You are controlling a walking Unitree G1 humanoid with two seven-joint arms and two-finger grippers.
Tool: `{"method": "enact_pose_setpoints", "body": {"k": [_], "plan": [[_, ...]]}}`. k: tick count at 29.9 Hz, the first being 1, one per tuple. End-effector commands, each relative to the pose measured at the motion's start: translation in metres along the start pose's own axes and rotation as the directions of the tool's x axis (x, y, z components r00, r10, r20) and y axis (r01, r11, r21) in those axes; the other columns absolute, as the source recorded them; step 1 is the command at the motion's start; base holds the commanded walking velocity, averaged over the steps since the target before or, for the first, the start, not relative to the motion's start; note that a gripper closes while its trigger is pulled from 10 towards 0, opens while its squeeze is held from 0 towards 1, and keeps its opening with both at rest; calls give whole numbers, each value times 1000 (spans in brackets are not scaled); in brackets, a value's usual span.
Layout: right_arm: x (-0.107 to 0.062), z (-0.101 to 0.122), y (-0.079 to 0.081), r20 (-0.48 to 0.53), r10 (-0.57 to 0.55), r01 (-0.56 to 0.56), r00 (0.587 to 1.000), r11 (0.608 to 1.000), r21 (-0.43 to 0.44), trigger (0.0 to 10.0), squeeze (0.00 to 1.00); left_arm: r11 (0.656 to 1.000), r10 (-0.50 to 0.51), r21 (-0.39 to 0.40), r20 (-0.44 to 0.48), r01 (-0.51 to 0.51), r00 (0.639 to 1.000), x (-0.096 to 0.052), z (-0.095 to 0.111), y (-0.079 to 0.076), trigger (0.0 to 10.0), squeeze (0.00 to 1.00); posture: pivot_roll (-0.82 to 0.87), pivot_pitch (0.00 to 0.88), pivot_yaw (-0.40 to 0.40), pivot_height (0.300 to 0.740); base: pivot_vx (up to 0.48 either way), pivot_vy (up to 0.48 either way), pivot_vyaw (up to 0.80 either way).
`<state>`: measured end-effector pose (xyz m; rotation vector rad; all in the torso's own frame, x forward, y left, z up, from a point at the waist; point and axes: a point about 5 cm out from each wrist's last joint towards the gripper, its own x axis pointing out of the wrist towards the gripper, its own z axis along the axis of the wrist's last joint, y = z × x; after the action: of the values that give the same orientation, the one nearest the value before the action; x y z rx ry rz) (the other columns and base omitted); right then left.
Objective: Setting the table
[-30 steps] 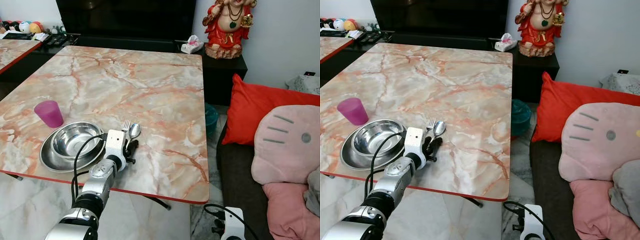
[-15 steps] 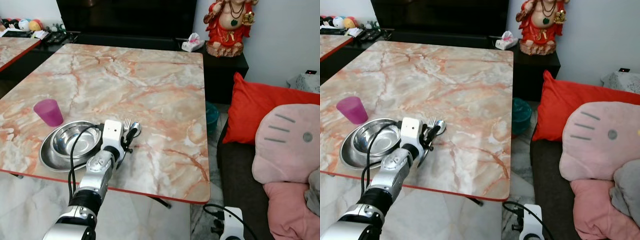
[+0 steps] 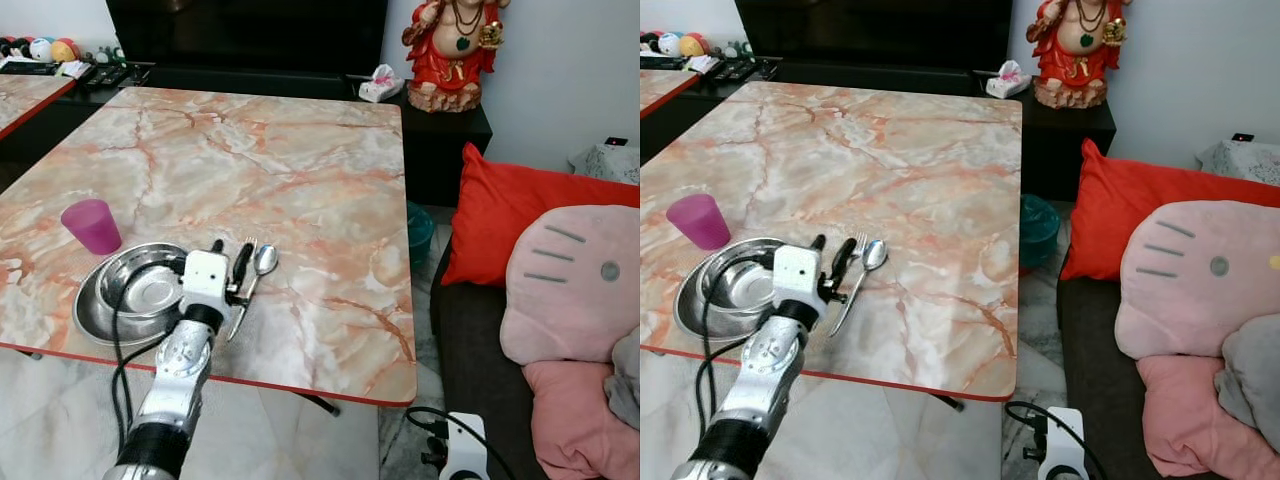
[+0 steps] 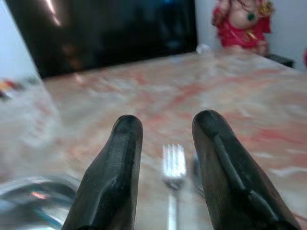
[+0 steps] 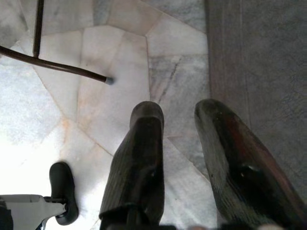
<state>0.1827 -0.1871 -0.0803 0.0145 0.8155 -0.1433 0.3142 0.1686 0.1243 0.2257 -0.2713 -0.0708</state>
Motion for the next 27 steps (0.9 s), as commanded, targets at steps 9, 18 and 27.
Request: {"method": "enact_pose_setpoints", "body": {"k": [9,18,27], "plan": [[-1,-2,0,6,-5,5,1000,1000,10,10000,0,996,66,51,51,-69,997,-7,8,4,10000,0,60,0,1,740,0,408,0],[-2,-2,2,12,-6,6,1000,1000,9,10000,0,998,46,39,38,-47,998,-6,6,-5,10000,0,56,0,6,740,0,480,0],[-1,-4,6,-4,0,0,1000,1000,-1,10000,0,998,51,39,45,-53,998,-4,9,-3,10000,0,62,0,7,740,0,480,0]]}}
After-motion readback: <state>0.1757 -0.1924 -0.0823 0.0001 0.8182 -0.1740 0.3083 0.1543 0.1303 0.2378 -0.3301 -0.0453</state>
